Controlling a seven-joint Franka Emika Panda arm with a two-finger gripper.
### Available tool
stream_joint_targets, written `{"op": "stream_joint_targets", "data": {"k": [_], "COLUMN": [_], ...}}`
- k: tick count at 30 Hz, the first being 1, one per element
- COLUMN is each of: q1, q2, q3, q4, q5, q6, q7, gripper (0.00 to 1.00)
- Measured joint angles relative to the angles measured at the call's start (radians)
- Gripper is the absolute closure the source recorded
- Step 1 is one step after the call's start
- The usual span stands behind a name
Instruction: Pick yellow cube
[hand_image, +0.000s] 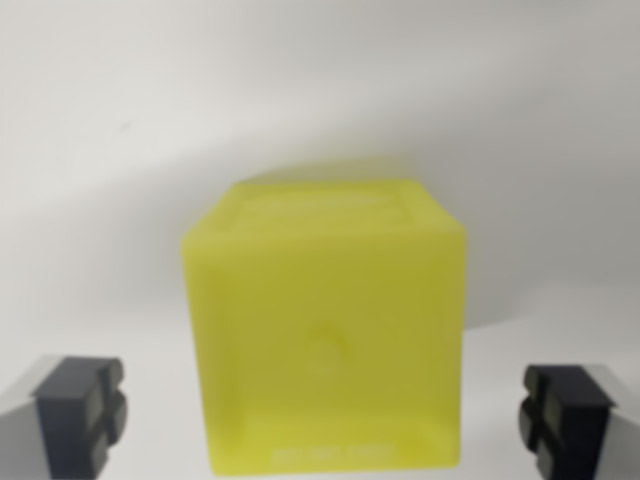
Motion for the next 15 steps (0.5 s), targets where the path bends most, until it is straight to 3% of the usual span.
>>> {"op": "stream_joint_targets", "data": {"k": [14,15], "q1": [0.013,0.037], "q2": [0.109,0.110], "q3": [0.009,-0.003], "q4": [0.030,0.032], "q5": [0.095,0.145], "q6": [0.078,0.077], "q7": [-0.069,-0.107], "gripper": [0.00,1.00]}}
